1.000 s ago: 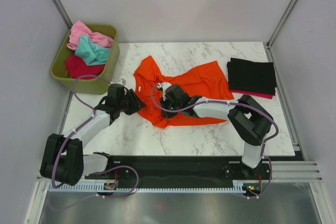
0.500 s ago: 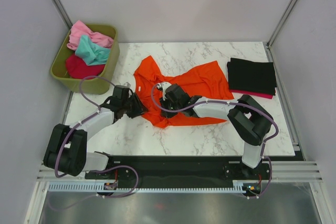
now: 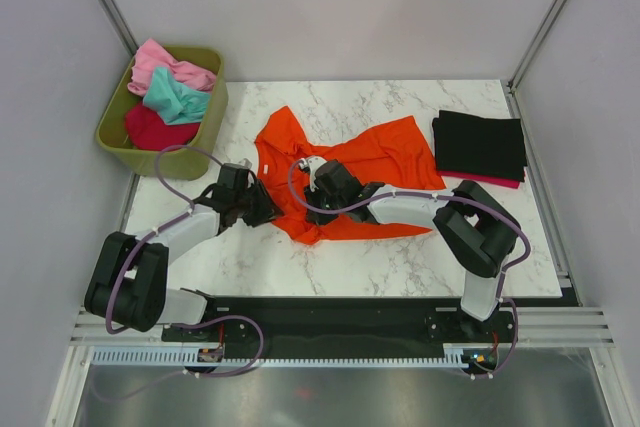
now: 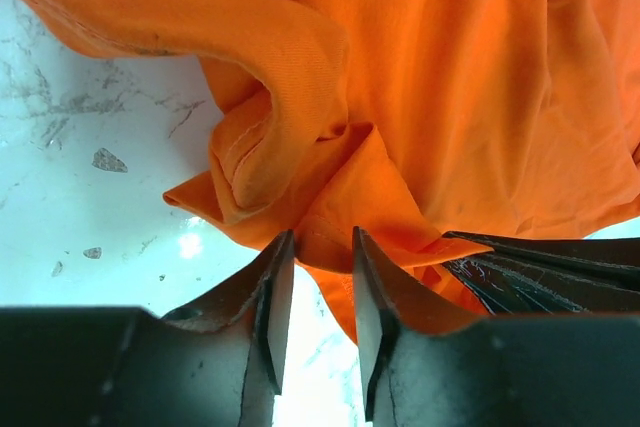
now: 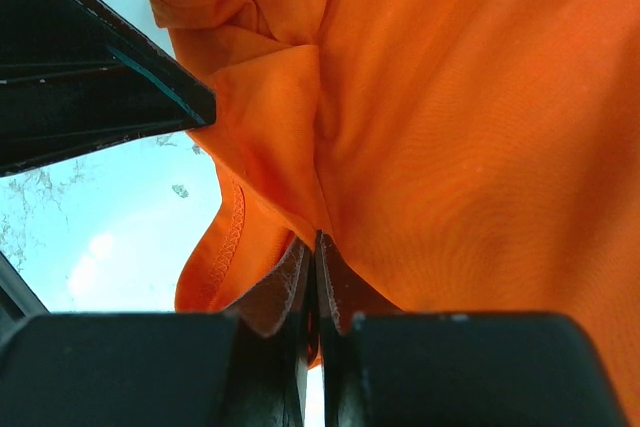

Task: Fold and stack the t-shirts
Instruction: Flatten the tshirt out

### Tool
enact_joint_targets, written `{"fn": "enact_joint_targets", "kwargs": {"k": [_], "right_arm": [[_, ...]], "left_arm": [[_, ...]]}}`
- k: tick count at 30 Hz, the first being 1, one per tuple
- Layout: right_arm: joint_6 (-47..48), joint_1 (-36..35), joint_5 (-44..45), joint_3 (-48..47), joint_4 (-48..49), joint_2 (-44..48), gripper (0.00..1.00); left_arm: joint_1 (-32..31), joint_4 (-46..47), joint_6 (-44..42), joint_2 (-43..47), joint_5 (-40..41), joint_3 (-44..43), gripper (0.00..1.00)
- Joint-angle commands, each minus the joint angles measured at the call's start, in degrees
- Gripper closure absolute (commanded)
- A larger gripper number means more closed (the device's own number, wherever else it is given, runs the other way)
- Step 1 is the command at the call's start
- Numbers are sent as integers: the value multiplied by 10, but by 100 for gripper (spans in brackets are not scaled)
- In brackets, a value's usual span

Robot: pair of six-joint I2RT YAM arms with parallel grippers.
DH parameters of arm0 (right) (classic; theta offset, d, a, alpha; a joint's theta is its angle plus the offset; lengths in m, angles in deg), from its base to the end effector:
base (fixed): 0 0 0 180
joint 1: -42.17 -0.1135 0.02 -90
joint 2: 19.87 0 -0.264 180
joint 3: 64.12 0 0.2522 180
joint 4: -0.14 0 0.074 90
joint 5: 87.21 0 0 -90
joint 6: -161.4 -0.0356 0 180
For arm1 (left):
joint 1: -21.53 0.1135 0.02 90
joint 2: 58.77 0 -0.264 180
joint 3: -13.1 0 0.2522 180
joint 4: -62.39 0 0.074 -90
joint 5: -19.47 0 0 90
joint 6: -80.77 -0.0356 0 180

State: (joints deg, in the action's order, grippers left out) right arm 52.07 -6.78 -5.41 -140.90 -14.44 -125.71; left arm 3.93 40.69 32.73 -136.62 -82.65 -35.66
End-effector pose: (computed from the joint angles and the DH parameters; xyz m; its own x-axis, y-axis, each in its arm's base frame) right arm 0.2533 0.2986 0.1696 -0.6972 -0.3017 -0.6503 -0.6183 0.7122 0.3324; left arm 0.2395 -0.0838 0.1647 -0.8315 -0.4221 -0.3613 -0.1799 0.8198 -0.5436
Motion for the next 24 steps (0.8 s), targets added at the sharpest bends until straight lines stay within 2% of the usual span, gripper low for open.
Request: {"fn": "enact_joint_targets", "kwargs": {"k": [1, 4, 11, 12, 16, 20, 24], "right_arm": [[-4, 2, -10, -3, 20, -7, 89], [-4, 2, -11, -4, 20, -8, 89], [-4, 2, -14, -2, 21, -7, 87], [-5, 2, -15, -2, 22, -6, 85], [-7, 4, 3, 6, 21, 12, 58], [-7, 16, 5, 27, 31, 54, 43], [-17, 50, 17, 66, 47, 120, 37]], "left_arm": [[-4, 6, -8, 9, -1, 2, 62], [-4, 6, -12, 3, 5, -1, 66], [-4, 9, -21, 4, 0, -6, 98], [-4, 9, -24, 7, 6, -6, 98], [-3, -4, -31, 37, 20, -9, 98], [-3, -37, -34, 108, 35, -12, 98], [-2, -94, -21, 204, 57, -9, 98]]}}
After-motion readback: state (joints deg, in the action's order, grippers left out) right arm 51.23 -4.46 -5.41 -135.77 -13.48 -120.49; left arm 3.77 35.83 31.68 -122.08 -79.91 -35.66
